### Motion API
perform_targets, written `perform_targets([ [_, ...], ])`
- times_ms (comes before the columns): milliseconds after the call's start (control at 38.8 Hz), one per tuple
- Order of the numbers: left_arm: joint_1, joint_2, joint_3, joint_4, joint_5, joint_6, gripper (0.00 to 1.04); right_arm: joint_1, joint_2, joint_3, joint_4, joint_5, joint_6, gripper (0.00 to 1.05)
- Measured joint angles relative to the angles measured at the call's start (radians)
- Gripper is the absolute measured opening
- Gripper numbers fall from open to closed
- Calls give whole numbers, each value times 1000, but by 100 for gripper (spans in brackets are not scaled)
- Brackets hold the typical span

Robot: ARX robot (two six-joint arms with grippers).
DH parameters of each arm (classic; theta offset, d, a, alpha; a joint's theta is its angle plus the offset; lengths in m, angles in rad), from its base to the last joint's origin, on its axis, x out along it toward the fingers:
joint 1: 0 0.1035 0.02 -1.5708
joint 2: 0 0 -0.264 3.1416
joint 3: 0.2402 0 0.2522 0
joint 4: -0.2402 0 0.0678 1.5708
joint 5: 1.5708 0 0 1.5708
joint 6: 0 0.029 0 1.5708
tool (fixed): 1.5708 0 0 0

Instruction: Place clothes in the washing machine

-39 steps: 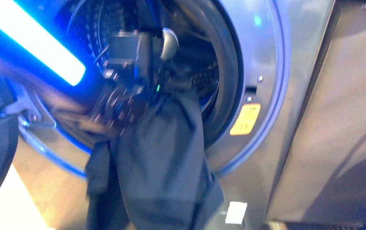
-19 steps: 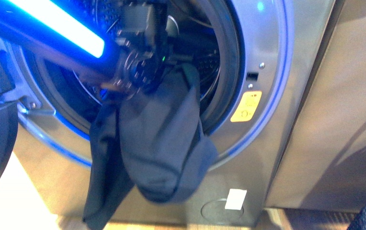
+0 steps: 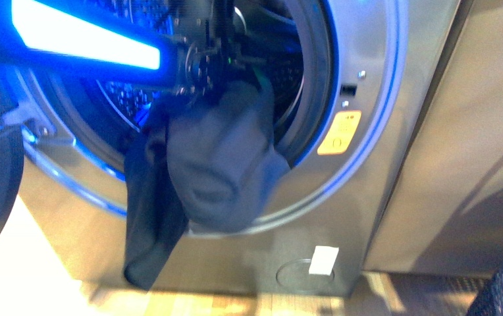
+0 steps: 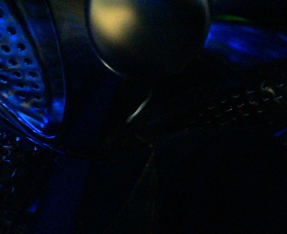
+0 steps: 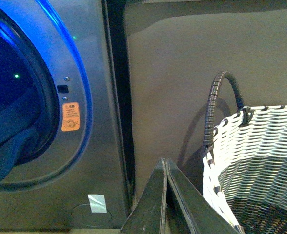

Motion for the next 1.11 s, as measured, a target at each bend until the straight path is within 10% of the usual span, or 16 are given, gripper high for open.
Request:
perform_targets([
  [618, 82, 77, 179, -4, -117, 60, 7, 0, 0, 0, 0, 0, 0, 2],
  [1108, 74, -26, -90, 174, 0, 52, 93, 0, 0, 0, 0, 0, 0, 2],
])
